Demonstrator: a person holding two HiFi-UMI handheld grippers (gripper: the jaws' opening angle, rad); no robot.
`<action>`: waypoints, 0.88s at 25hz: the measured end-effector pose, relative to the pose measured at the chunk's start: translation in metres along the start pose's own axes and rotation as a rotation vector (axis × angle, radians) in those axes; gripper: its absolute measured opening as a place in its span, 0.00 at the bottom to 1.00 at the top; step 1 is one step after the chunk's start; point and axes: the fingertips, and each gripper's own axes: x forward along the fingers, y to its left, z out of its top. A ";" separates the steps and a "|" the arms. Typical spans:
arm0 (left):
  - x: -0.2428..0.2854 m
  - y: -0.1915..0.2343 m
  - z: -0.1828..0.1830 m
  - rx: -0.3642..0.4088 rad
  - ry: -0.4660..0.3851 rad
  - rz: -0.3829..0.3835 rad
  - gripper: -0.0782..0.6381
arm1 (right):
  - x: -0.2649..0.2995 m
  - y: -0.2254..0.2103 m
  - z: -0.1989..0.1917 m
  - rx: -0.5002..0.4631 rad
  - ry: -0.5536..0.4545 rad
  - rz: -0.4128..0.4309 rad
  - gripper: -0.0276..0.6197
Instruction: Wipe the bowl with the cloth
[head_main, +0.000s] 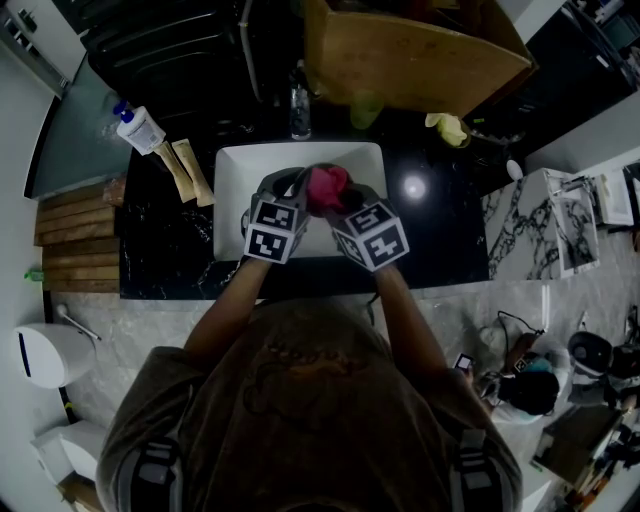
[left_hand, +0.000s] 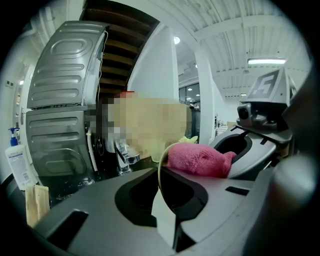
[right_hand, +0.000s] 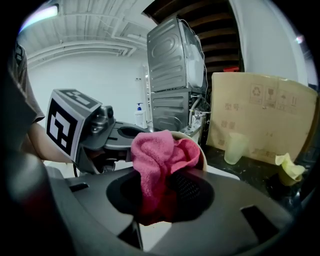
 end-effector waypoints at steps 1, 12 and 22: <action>0.000 0.000 0.001 0.002 0.001 0.000 0.14 | 0.000 -0.001 0.001 0.003 -0.002 -0.004 0.23; 0.001 0.000 -0.004 0.014 0.024 -0.001 0.15 | -0.003 -0.020 0.002 0.000 0.005 -0.072 0.23; 0.001 0.008 -0.005 0.006 0.032 0.017 0.15 | -0.009 -0.018 -0.017 0.010 0.049 -0.054 0.23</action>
